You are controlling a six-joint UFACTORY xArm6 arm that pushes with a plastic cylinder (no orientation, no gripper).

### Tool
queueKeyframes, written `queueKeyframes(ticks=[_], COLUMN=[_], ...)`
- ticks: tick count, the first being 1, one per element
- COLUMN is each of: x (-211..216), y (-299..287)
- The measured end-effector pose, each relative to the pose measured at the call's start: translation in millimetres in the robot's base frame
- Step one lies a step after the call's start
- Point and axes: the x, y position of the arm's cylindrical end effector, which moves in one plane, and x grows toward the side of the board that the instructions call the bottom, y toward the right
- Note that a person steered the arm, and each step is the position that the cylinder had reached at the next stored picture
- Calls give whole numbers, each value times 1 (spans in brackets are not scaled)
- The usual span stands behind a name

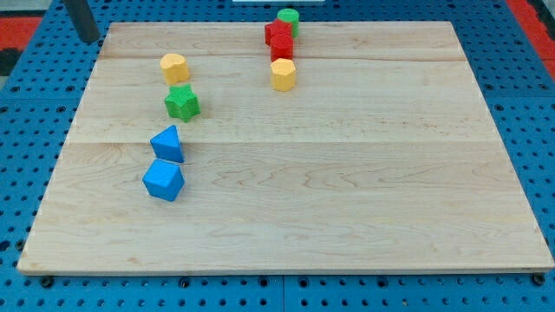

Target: Move the yellow heart to the bottom of the yellow hexagon

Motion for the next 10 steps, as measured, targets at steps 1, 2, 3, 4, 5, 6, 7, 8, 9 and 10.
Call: queueKeyframes(ticks=[1,2,3,4,5,6,7,8,9,10], x=[1,9,57,82,85,70,86,120,126,123], y=[0,4,79,142,156,162,193,233,246,239])
